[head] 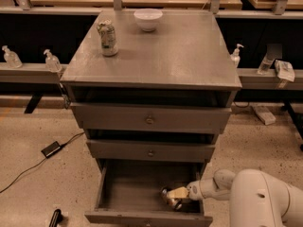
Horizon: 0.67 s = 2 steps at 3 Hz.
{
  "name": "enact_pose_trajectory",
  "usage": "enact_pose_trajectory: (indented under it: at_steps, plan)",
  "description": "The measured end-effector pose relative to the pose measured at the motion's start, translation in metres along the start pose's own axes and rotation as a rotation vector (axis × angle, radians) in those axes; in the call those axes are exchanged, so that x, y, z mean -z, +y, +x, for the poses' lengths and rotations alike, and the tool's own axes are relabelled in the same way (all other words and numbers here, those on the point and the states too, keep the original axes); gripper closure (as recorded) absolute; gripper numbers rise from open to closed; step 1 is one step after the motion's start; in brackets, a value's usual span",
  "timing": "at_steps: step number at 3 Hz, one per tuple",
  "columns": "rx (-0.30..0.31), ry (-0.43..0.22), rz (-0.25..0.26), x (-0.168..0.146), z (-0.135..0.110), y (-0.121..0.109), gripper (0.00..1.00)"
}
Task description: Place orange can into bottom drawer
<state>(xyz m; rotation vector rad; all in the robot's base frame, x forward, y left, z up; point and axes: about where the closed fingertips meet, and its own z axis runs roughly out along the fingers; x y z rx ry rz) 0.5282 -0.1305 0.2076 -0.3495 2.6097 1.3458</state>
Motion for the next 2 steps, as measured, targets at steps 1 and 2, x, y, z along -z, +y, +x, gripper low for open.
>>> enact_pose_trajectory:
  at_steps: [1,2]
  plan:
    - [0.002,0.0,-0.003,-0.0013,0.0002,0.0008,0.0]
    - [0.002,0.0,-0.003,-0.0014,0.0002,0.0008,0.0]
